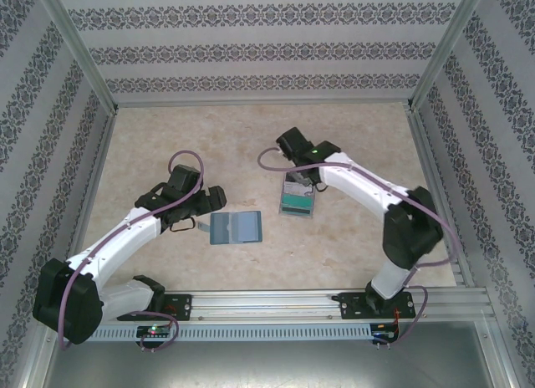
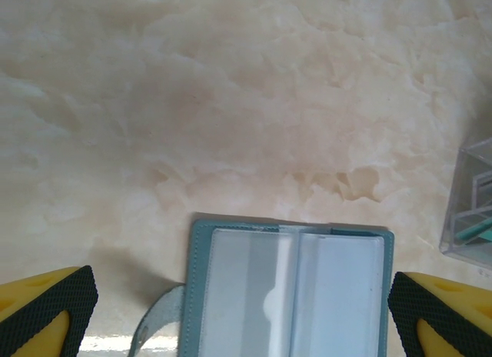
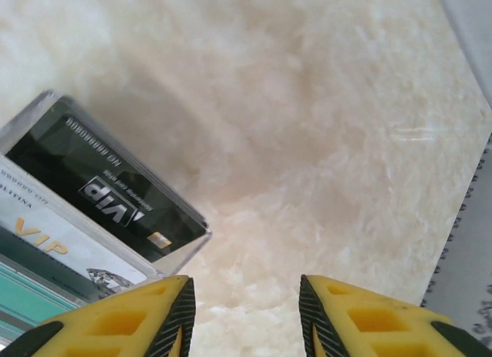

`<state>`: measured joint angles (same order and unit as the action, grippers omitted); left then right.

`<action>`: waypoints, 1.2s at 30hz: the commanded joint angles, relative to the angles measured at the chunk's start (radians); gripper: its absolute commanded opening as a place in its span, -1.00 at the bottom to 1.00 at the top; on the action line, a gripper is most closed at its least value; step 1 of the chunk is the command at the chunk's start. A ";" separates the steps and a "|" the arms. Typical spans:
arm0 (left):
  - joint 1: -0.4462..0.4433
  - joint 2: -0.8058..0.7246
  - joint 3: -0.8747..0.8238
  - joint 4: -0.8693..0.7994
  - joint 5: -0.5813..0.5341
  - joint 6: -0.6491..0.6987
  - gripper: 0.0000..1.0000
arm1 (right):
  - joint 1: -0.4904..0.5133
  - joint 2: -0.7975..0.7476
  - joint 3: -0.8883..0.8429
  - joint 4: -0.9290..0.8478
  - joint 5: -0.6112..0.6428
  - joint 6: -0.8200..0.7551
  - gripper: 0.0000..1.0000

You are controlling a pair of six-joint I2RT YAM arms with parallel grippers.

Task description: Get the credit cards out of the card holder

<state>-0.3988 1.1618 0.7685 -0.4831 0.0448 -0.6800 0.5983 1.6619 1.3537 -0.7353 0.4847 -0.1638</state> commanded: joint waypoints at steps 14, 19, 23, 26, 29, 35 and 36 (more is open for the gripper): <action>0.006 -0.053 0.051 0.047 -0.537 0.204 0.99 | -0.354 -0.604 -0.651 0.616 -0.154 0.432 0.96; 0.037 -0.048 -0.005 0.162 -0.691 0.297 0.99 | -0.378 -0.609 -0.778 0.743 -0.095 0.342 0.96; 0.125 -0.011 -0.051 0.258 -0.679 0.336 0.99 | -0.415 -0.490 -0.792 0.824 0.048 0.356 0.96; 0.215 0.051 -0.080 0.367 -0.619 0.379 0.99 | -0.447 -0.403 -0.810 0.960 0.047 0.357 0.96; 0.269 0.136 -0.096 0.510 -0.558 0.461 0.99 | -0.467 -0.313 -0.820 1.109 0.061 0.340 0.96; 0.321 0.290 -0.167 0.811 -0.413 0.541 0.99 | -0.499 -0.225 -0.768 1.129 -0.006 0.320 0.96; 0.323 0.320 -0.167 0.833 -0.413 0.539 0.99 | -0.499 -0.226 -0.780 1.161 -0.010 0.305 0.96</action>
<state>-0.0952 1.4319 0.6212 0.1448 -0.4370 -0.2016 0.1062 1.4372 0.5545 0.3267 0.4858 0.1726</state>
